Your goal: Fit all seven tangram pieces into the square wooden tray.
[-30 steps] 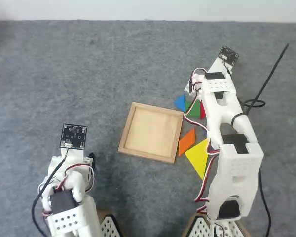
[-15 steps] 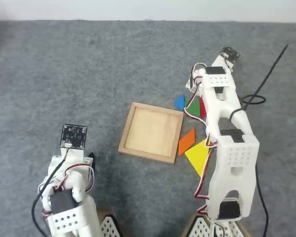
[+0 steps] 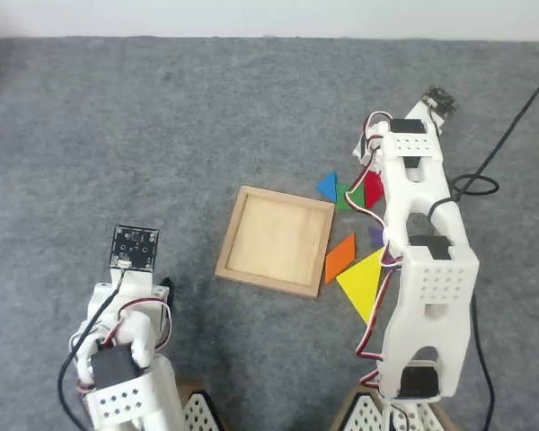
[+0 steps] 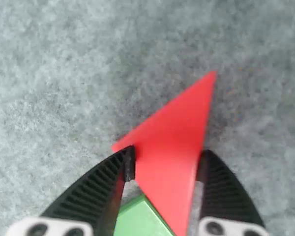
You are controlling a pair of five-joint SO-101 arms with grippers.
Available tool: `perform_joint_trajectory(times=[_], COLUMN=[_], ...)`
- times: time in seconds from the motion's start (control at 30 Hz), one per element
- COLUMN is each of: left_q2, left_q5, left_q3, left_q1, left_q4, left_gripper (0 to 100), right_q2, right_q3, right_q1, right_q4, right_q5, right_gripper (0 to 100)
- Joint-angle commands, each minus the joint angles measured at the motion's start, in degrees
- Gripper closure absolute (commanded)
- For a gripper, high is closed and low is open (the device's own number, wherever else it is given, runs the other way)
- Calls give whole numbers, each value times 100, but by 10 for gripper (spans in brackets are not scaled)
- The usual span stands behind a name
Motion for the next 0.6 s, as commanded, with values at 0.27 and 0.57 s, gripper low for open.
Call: perform_joint_trajectory(times=[0.27, 0.57], left_q2=[-105, -105], left_q5=[44, 44], left_q3=[-66, -66], left_q1=[18, 18], left_q4=[9, 9], left_gripper=[791, 791], right_q2=[40, 40], right_q3=[-123, -264], right_q1=[22, 268], right_q4=[365, 409], right_q5=[299, 941], right_gripper=[868, 939])
